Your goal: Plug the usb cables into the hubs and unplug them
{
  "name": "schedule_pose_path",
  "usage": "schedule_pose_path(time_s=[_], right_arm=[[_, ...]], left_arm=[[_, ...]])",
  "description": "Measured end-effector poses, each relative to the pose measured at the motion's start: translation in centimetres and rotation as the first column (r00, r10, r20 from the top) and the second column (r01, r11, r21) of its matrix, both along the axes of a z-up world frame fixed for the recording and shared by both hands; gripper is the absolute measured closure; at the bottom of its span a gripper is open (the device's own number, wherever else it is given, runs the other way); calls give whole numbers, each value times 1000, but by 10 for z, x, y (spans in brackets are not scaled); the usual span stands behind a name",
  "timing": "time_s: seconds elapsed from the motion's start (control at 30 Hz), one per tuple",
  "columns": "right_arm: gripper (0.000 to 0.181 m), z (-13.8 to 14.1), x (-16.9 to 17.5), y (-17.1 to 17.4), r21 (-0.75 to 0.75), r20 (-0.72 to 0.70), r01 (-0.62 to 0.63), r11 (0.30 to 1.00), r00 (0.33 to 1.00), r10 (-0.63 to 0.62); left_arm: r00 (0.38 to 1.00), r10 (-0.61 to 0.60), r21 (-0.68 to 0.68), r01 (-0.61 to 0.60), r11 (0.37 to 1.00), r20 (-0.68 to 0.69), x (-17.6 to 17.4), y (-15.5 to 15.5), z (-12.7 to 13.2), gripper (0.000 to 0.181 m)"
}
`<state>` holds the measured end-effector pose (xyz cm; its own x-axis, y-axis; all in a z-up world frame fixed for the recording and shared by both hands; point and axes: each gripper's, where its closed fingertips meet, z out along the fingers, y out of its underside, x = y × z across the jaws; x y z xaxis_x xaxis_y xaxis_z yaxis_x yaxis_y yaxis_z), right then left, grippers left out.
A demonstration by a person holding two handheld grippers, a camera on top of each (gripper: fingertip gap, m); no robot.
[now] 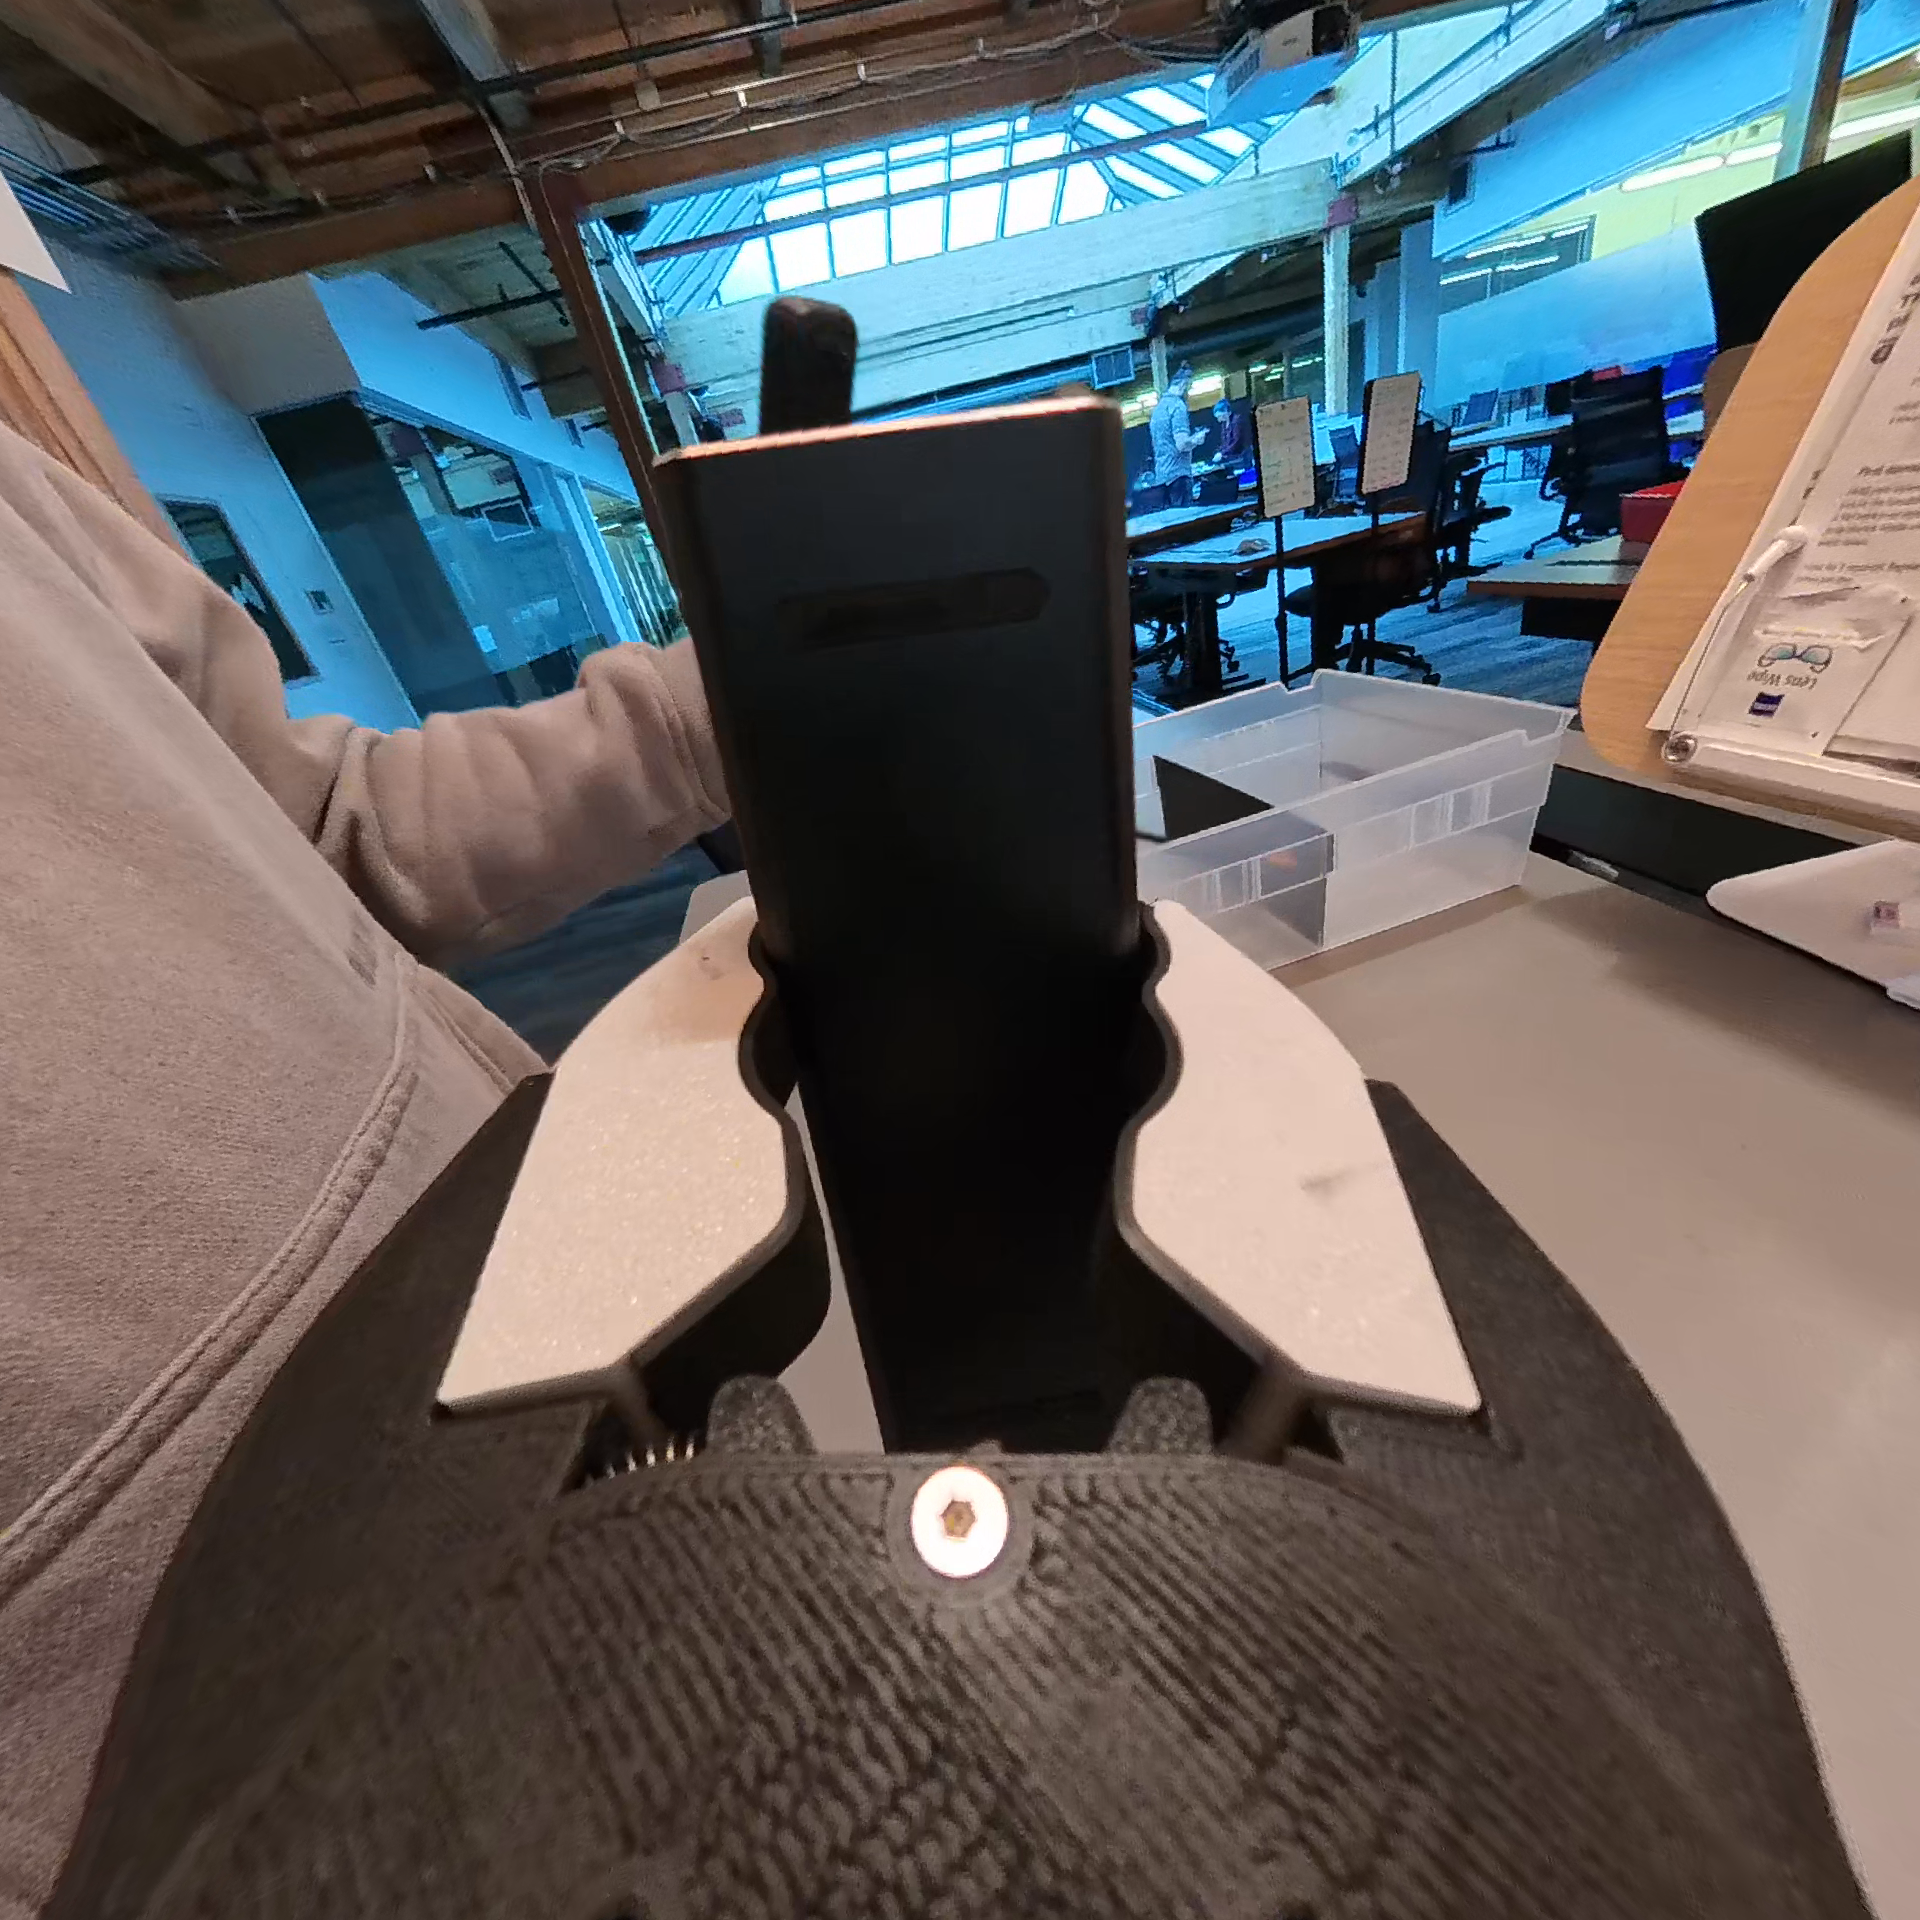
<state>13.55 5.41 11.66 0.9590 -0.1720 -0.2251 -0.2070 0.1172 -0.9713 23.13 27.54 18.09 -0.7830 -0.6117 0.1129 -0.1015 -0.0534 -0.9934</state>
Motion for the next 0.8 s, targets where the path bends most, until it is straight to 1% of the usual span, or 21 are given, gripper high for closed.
schedule_pose_path(time_s=[0.03,0.1,0.17,0.2,0.23,0.3,0.37,0.4,0.43,0.47,0.5,0.57,0.6,0.63,0.7,0.73,0.8], right_arm=[[118,1,-1,-1,2,-1,-6,1000,1000,6],[118,3,0,-2,6,5,0,1000,1000,0],[118,4,0,-6,5,9,5,1000,1000,-5],[118,5,0,-7,7,13,7,1000,1000,-7],[118,6,0,-9,12,15,6,1000,1000,-6],[118,9,1,-13,18,18,19,1000,1000,-19],[118,8,1,-17,14,22,28,1000,999,-28],[118,7,1,-18,9,23,31,999,999,-31],[118,6,1,-20,5,22,37,999,999,-37],[118,5,2,-22,1,22,49,999,999,-49],[118,3,2,-25,0,17,54,999,998,-54],[118,2,3,-30,2,14,70,998,997,-70],[118,1,3,-33,4,11,76,997,997,-76],[118,0,4,-36,4,9,85,996,996,-85],[118,-1,5,-41,4,6,99,995,995,-99],[118,-2,6,-44,3,7,108,994,994,-108],[118,-3,7,-49,-3,5,123,992,992,-123]], left_arm=[[997,-55,-17,56,998,48,-10,-6,13,175],[977,-168,-7,170,985,134,-31,-22,33,175],[950,-274,2,277,961,150,-49,-38,43,175],[935,-321,13,323,946,149,-57,-46,45,175],[926,-344,39,342,939,155,-61,-52,43,175],[923,-351,126,334,934,157,-62,-61,30,175],[941,-306,230,268,936,148,-57,-69,12,175],[946,-279,302,222,927,163,-56,-74,2,175],[948,-253,391,162,906,195,-54,-78,-8,175],[947,-212,486,71,871,241,-51,-81,-20,175],[942,-198,577,6,817,270,-50,-85,-33,175],[935,-212,715,-59,697,284,-54,-94,-64,175],[934,-237,769,-58,636,266,-59,-99,-83,175],[938,-269,811,-21,584,219,-66,-104,-105,175],[945,-303,843,65,535,120,-80,-114,-146,175],[944,-328,849,140,509,41,-89,-118,-168,175],[943,-321,846,241,475,-89,-99,-121,-204,175]])
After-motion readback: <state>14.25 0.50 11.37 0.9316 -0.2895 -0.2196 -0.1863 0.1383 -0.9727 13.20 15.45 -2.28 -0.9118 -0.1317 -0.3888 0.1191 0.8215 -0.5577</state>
